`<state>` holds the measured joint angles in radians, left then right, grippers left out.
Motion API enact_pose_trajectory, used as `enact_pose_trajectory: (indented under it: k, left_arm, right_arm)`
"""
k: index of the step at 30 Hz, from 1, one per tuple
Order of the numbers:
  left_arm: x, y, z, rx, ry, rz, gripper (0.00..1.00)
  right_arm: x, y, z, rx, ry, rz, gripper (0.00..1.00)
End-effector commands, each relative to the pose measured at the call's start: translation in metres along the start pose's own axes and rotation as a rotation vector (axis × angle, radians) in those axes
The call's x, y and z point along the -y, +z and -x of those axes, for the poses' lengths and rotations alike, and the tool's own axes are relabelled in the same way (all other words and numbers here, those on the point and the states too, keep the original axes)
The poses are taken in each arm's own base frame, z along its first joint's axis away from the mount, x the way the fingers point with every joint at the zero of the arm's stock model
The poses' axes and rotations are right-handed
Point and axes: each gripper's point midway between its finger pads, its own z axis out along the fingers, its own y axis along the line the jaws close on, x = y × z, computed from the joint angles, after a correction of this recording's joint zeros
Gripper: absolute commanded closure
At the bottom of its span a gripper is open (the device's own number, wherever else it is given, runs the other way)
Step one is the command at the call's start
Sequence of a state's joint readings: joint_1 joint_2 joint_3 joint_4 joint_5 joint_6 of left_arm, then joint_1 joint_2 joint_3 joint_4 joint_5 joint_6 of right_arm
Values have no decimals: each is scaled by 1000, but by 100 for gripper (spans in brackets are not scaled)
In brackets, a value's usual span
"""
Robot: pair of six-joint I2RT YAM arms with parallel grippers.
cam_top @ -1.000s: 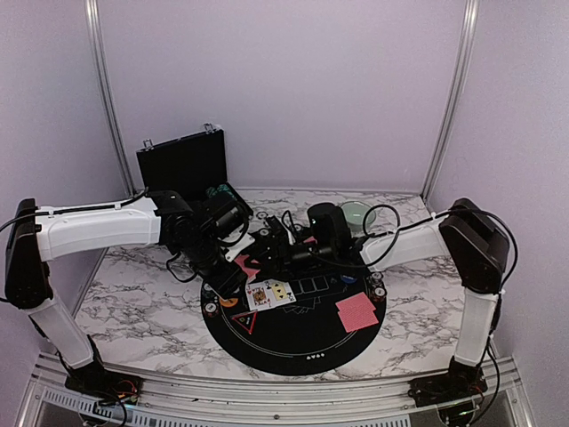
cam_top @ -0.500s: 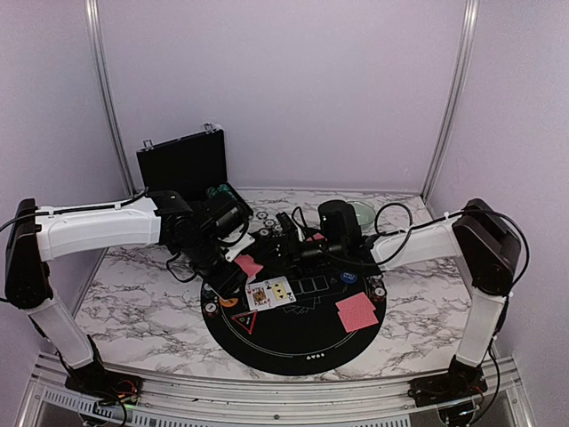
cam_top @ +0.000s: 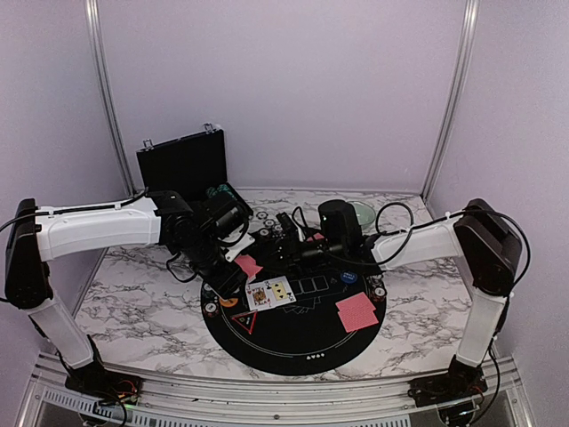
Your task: Distribute texas hold em gaming equipment
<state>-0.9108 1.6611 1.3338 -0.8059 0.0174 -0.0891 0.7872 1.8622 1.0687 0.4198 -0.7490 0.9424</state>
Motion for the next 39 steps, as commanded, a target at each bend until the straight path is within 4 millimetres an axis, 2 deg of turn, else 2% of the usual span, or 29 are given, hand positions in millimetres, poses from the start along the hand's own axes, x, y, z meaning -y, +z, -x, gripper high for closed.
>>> enact_pose_trajectory:
  k: [1, 22, 39]
  left_arm:
    - [1, -8, 3, 25, 9, 0, 50]
    - [1, -8, 4, 27, 10, -3, 50]
    - [1, -7, 4, 25, 12, -6, 50]
  right_arm:
    - [-19, -4, 4, 14, -35, 20, 74]
    - [-25, -1, 0, -5, -50, 20, 81]
    - [-29, -1, 1, 1, -57, 19, 93]
